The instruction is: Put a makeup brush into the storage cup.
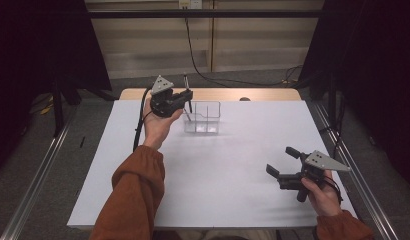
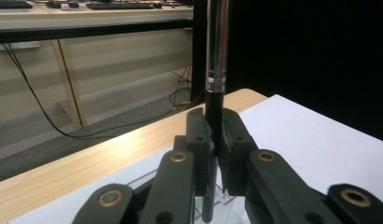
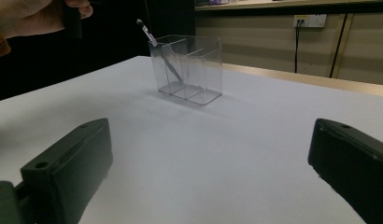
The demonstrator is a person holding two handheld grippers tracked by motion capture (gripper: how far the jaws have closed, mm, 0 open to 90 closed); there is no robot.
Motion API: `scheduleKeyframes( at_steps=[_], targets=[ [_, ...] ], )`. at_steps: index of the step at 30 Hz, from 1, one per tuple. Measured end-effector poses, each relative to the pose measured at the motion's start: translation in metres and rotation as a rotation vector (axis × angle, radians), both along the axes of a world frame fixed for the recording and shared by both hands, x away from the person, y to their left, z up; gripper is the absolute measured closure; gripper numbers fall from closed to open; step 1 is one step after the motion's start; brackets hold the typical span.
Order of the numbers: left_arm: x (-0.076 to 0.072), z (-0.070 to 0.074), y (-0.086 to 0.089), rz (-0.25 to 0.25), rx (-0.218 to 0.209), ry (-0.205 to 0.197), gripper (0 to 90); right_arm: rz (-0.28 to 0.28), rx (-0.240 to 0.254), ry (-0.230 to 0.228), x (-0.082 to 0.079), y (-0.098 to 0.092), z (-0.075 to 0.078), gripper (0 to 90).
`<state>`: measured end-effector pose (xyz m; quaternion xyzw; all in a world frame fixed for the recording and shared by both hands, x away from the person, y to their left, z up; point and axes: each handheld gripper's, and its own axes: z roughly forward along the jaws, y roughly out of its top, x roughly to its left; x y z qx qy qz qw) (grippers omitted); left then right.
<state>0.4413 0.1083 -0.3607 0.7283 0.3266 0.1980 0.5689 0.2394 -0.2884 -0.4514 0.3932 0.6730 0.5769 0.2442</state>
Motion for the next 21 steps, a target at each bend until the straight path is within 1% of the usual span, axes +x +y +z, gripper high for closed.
scheduleKeyframes(
  at_steps=[3,7,8,11,12,14,21],
  targets=[
    [0.003,-0.002,-0.001,0.012,-0.002,0.006,84.1,0.003,-0.001,-0.002,0.000,0.000,0.000,0.0],
    [0.003,-0.004,-0.005,0.017,0.022,0.003,84.1,0.003,-0.001,0.002,0.000,0.000,0.000,0.0],
    [0.003,-0.006,-0.007,0.021,0.037,-0.005,84.1,0.003,-0.001,0.002,0.000,0.000,0.000,0.0],
    [0.005,-0.009,-0.008,0.028,0.040,0.005,84.1,0.007,-0.004,0.001,0.000,0.000,0.000,0.0],
    [0.005,-0.010,-0.009,0.032,0.035,0.008,84.1,0.006,-0.002,0.000,0.000,0.000,0.000,0.0],
    [0.005,-0.010,-0.011,0.030,0.048,0.001,84.1,0.006,-0.001,0.001,0.000,0.000,0.000,0.0],
    [0.007,-0.013,-0.016,0.037,0.048,-0.003,84.1,0.008,-0.001,-0.001,0.000,0.000,0.000,0.0]
  ],
)
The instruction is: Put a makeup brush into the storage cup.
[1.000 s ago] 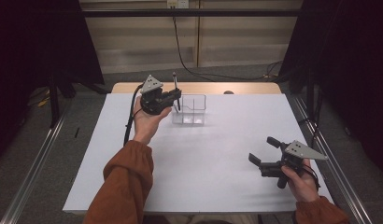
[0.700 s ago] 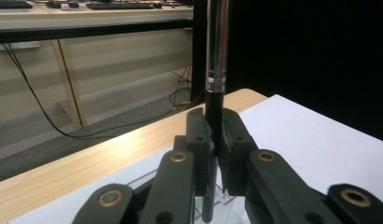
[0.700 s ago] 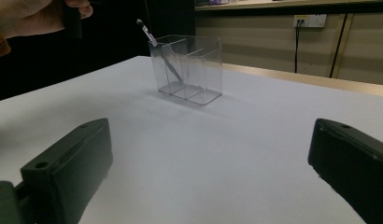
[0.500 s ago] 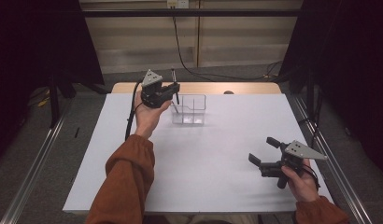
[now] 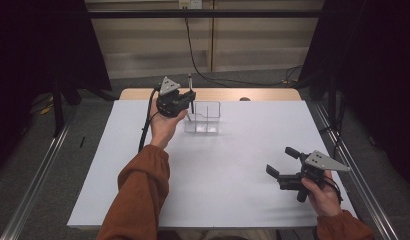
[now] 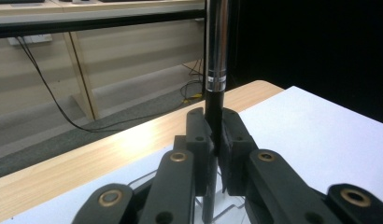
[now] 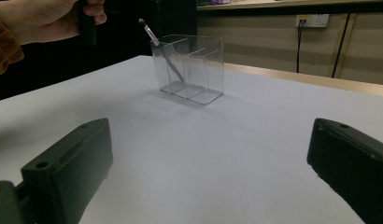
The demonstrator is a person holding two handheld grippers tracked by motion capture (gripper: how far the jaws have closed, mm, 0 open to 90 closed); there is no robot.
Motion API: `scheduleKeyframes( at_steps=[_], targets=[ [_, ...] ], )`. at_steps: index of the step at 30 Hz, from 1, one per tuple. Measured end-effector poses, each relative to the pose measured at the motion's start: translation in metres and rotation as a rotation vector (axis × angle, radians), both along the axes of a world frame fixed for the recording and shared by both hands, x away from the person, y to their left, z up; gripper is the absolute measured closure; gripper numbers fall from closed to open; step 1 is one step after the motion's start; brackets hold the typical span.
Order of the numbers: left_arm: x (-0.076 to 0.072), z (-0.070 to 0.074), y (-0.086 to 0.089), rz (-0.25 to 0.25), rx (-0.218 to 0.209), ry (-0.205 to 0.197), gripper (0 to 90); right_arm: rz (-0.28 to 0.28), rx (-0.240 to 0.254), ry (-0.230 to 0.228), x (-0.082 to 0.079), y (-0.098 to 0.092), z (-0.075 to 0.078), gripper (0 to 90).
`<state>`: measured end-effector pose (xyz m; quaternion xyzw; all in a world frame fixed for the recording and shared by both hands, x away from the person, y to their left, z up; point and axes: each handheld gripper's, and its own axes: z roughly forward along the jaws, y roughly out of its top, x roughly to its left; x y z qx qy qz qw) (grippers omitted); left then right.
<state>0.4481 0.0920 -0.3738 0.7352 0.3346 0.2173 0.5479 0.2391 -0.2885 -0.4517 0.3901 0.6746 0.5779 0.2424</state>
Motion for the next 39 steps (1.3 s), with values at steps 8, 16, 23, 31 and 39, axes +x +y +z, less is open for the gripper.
scheduleKeyframes(
  at_steps=[8,16,23,31,39],
  targets=[
    [0.003,-0.006,-0.002,0.003,0.025,0.014,84.1,0.002,0.000,0.002,0.000,0.000,0.000,0.0],
    [0.001,-0.012,-0.002,0.001,0.040,0.043,84.0,0.005,-0.001,0.002,0.000,0.000,0.000,0.0],
    [0.003,-0.019,-0.002,-0.008,0.063,0.062,84.0,0.010,-0.004,0.004,0.000,0.000,0.000,0.0],
    [0.003,-0.023,-0.003,-0.016,0.082,0.072,83.9,0.010,-0.002,0.003,0.000,0.000,0.000,0.0],
    [0.005,-0.025,-0.002,-0.022,0.094,0.086,83.7,0.012,-0.003,0.004,0.000,0.000,0.000,0.0]
  ],
)
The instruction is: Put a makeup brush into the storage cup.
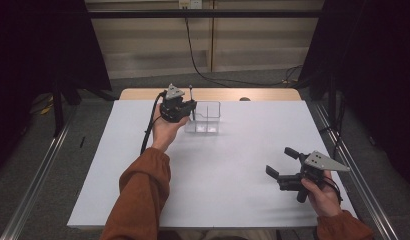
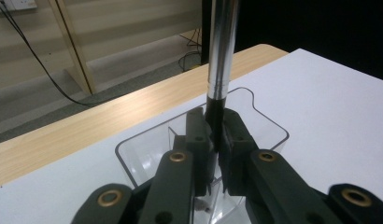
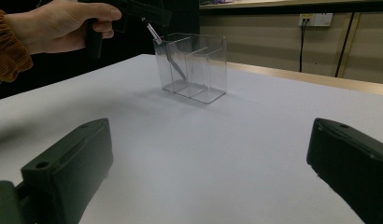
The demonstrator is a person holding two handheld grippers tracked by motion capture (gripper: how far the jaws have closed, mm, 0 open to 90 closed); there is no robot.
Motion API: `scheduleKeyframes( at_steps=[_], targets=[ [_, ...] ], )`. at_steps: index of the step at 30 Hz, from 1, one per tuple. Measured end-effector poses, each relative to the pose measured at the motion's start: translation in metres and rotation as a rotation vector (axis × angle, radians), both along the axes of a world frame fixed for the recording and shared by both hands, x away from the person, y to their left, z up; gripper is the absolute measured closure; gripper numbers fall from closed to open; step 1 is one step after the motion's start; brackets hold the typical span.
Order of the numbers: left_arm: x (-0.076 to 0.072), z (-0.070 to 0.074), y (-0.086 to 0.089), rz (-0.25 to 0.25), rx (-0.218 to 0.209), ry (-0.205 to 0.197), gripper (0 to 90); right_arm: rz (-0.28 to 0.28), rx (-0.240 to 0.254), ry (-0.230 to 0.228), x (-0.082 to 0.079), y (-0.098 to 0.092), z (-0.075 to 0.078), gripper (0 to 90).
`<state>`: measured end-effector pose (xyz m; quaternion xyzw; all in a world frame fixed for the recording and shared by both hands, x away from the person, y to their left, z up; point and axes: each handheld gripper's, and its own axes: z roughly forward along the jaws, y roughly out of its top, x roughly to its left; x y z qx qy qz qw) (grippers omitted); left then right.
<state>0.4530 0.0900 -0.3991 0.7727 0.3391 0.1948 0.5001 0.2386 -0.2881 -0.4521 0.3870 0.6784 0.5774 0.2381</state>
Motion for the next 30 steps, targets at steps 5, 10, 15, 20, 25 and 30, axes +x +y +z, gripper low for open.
scheduleKeyframes(
  at_steps=[5,10,15,20,25,30],
  targets=[
    [0.0006,-0.0004,0.0001,-0.003,-0.006,0.012,82.8,0.001,0.000,0.000,0.0000,0.0002,-0.0001,0.0],
    [0.0015,-0.0009,0.0019,0.003,-0.012,0.014,71.0,0.002,-0.001,-0.001,0.0001,0.0005,-0.0002,0.0],
    [0.0013,0.0004,0.0041,0.010,-0.030,0.007,60.9,0.002,0.002,0.000,0.0000,0.0004,-0.0001,0.0],
    [0.0010,0.0004,0.0036,0.022,-0.040,0.005,47.4,0.001,0.003,-0.001,0.0000,0.0000,-0.0002,0.0],
    [0.0011,0.0029,0.0055,0.026,-0.051,-0.019,35.1,-0.001,0.008,0.000,0.0001,-0.0011,-0.0007,0.0],
    [0.0007,0.0059,0.0091,0.029,-0.059,-0.030,23.0,-0.007,0.015,0.000,0.0014,-0.0023,-0.0011,0.0]
  ],
)
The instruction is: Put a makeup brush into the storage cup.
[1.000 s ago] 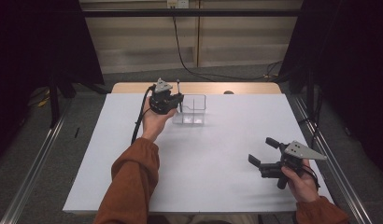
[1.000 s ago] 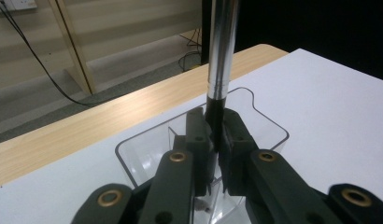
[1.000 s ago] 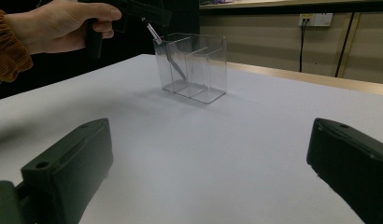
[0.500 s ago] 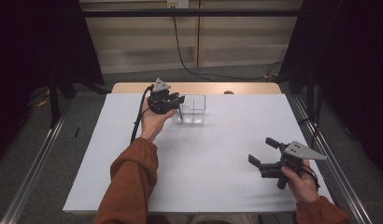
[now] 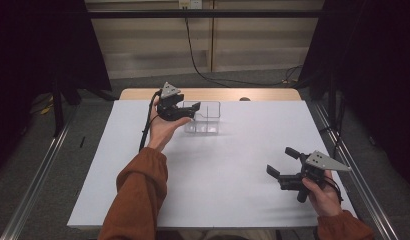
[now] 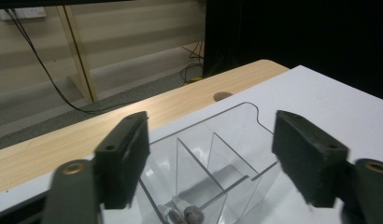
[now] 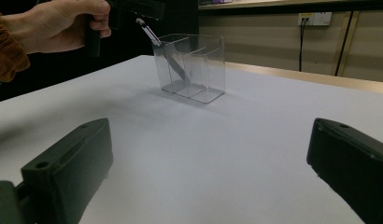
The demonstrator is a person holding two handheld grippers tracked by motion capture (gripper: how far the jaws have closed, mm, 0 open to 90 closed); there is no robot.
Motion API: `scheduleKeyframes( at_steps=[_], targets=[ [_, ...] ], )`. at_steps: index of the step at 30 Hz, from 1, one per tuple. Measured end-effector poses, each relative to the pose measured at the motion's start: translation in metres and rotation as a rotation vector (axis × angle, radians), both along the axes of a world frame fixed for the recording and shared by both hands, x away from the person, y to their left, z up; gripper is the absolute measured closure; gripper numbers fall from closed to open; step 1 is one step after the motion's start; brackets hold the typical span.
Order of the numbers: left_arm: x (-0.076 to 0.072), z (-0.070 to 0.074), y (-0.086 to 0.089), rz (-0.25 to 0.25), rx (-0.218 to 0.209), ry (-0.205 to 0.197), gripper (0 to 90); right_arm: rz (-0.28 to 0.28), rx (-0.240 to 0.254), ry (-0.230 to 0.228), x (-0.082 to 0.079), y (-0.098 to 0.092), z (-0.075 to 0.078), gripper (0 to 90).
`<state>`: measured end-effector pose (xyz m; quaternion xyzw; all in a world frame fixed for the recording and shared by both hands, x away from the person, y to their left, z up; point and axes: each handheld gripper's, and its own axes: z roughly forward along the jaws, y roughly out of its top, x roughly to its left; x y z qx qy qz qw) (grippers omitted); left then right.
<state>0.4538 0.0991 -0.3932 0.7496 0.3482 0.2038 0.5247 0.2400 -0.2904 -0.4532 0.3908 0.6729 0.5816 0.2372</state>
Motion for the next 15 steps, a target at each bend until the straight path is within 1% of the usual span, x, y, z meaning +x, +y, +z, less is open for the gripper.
scheduleKeyframes(
  at_steps=[1,2,4,7,12,13,14,15],
  targets=[
    [0.000,0.001,0.001,0.008,-0.001,-0.008,21.9,0.002,-0.001,0.002,0.000,0.000,0.000,0.0],
    [0.000,0.001,0.002,0.010,-0.014,-0.002,19.5,0.002,-0.001,0.003,0.001,0.000,0.000,0.0],
    [0.000,0.002,0.004,0.018,-0.011,-0.003,14.8,-0.001,0.000,0.007,0.002,0.000,-0.001,0.0],
    [0.000,0.003,0.008,0.021,-0.029,0.021,8.8,-0.002,0.004,0.009,0.001,0.000,-0.001,0.0],
    [-0.004,0.003,0.013,0.018,-0.044,0.023,4.4,-0.001,0.000,0.003,0.002,0.001,-0.001,0.0],
    [-0.005,0.003,0.014,0.015,-0.056,0.023,3.9,-0.001,-0.001,0.003,0.002,0.001,-0.001,0.0],
    [-0.006,0.004,0.015,0.011,-0.056,0.025,3.8,0.000,-0.002,0.005,0.002,0.001,-0.001,0.0],
    [-0.007,0.004,0.016,0.002,-0.061,0.020,3.0,-0.001,0.000,0.003,0.002,0.001,-0.001,0.0]
  ],
)
